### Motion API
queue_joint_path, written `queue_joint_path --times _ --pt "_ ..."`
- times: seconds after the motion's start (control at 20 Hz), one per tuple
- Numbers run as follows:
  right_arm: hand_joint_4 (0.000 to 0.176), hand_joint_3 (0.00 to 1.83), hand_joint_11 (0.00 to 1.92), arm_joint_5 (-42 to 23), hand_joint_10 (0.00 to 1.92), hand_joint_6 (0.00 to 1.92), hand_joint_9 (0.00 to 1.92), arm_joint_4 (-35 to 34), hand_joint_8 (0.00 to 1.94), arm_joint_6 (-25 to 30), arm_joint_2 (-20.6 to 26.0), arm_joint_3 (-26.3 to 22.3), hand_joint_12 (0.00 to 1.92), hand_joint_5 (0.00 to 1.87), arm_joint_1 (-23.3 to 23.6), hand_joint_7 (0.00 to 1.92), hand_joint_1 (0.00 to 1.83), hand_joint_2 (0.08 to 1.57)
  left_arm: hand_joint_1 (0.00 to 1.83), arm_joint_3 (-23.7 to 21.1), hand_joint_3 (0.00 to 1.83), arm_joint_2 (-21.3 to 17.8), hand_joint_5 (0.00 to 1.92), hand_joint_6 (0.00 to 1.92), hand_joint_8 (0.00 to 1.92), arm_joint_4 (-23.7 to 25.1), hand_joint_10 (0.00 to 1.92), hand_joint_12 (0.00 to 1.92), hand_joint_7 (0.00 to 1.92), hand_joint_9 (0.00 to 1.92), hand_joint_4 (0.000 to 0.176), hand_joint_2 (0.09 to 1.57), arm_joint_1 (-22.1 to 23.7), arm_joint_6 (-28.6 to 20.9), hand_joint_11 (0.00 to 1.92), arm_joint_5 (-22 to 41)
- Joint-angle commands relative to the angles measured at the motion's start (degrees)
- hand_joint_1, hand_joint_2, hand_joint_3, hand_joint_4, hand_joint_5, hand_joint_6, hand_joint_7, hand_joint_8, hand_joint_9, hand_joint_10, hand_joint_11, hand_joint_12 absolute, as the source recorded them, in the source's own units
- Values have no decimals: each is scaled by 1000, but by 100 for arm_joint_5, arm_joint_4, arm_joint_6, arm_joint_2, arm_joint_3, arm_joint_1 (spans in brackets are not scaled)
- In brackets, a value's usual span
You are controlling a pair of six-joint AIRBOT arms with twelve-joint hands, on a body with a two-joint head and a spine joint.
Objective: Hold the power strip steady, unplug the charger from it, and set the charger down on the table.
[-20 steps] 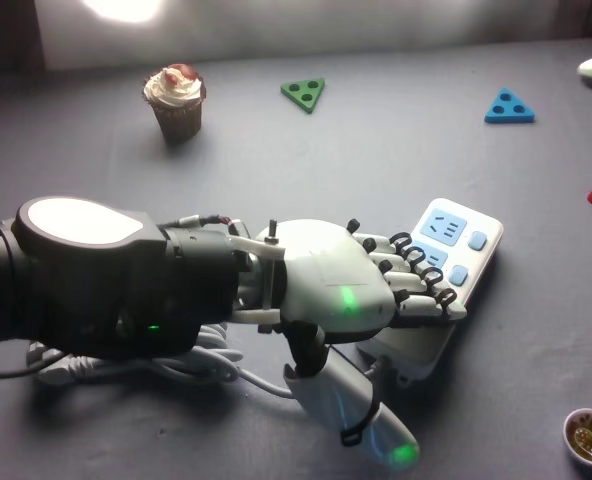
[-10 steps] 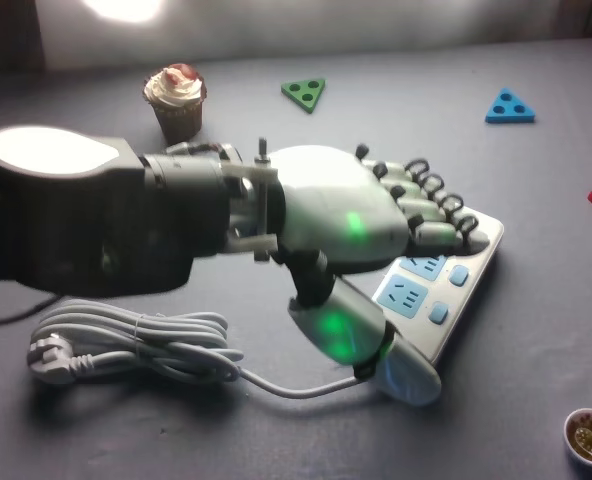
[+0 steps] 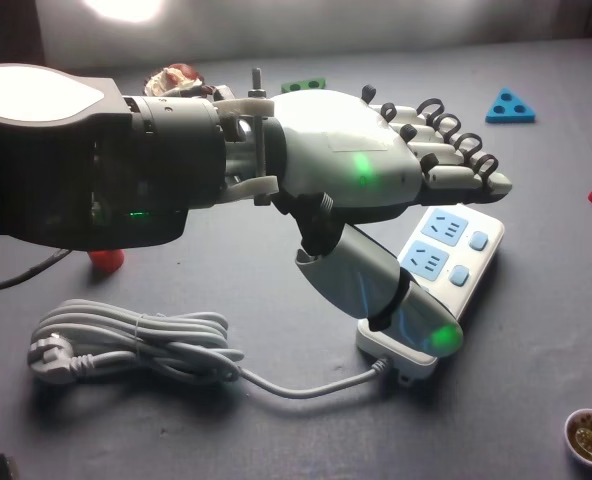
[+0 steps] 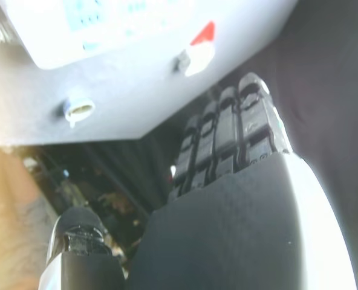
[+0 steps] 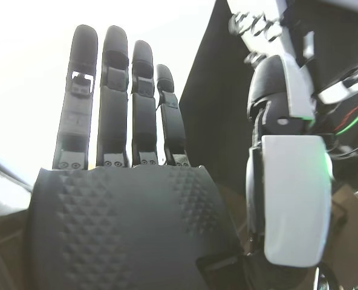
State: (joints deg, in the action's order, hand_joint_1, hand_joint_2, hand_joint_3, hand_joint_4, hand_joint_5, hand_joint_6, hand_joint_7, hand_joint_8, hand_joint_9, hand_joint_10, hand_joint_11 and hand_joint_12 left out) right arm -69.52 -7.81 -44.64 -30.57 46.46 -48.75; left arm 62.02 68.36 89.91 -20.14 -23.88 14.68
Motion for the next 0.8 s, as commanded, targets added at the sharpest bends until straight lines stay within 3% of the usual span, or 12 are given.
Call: queue_joint_path --times 0.0,0.1,0.25,0.45,0.75 --pt "0 15 298 -689 3 1 582 -97 3 46 20 7 687 270 42 488 636 1147 0 -10 13 -6 0 0 0 -162 0 0 0 0 0 1000 84 -12 0 153" --pt "0 5 257 -690 2 7 541 -38 0 47 -3 -6 693 190 18 459 580 1208 0 -7 16 -6 0 0 0 -167 0 0 0 0 0 1010 84 -10 0 195" --pt "0 0 231 -699 3 4 551 -40 5 36 -18 -1 822 339 6 491 677 1181 0 31 6 -10 0 0 0 -103 0 0 0 0 0 1000 147 -10 0 296" --pt "0 0 307 -698 5 2 592 -162 7 -56 -45 -30 782 386 -13 536 685 1141 0 37 5 -22 0 0 0 -65 0 0 0 0 0 1003 212 -10 0 296" --pt "0 0 299 -699 14 17 598 -126 10 -102 -31 -142 887 398 18 526 771 1122 0 28 7 -24 0 0 0 -3 0 0 0 0 0 1009 240 -11 0 323"
